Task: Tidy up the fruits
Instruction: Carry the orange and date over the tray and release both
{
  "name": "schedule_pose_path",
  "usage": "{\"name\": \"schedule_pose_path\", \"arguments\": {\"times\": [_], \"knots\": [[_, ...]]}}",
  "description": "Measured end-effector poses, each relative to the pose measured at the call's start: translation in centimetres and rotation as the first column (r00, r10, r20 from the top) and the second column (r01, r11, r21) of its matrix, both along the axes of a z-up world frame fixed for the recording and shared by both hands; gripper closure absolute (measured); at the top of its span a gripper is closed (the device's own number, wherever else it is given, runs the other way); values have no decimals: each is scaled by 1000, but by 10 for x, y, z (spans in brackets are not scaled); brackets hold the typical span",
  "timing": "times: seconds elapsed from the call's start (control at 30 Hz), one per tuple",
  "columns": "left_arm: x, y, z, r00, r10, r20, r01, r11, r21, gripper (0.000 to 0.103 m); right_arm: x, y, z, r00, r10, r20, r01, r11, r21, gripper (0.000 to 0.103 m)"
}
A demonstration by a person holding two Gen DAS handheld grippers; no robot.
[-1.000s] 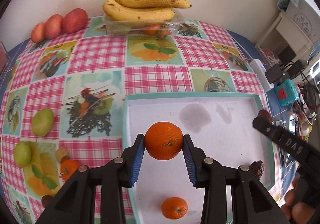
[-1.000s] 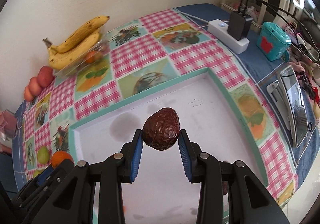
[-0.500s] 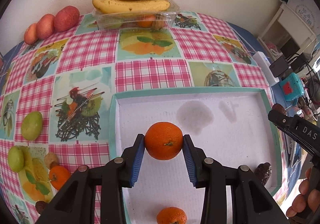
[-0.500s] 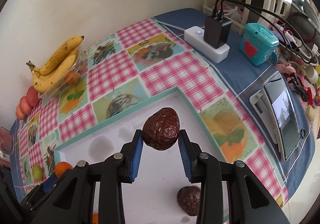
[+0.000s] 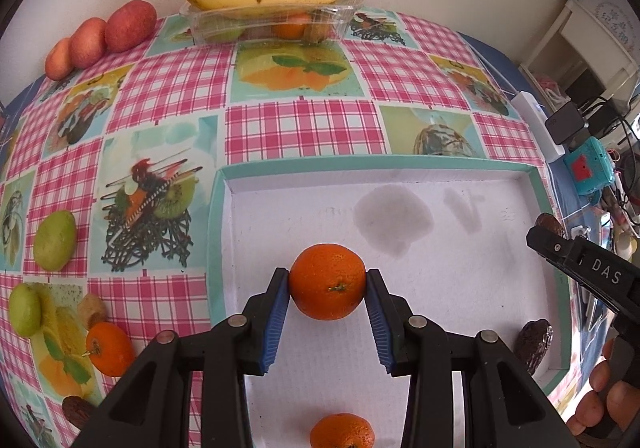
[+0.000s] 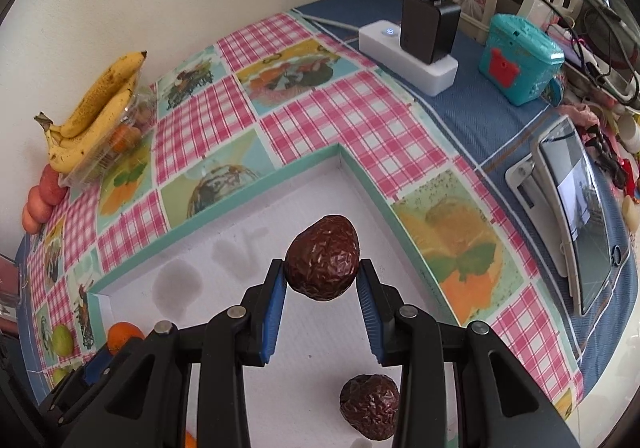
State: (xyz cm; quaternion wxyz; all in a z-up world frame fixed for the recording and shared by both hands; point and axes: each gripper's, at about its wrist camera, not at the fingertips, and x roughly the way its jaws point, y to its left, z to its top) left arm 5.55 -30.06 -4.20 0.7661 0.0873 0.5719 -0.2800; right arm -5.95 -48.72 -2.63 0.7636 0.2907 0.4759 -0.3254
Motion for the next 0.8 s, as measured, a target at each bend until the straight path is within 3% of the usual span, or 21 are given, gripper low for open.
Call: {"name": "schedule_pose_path", "arguments": {"times": [0.8], "knots": [[1, 2, -5, 1000, 20, -16, -20, 1000, 7, 62, 9, 4, -27, 996, 26, -80, -25, 999, 21, 66]]}}
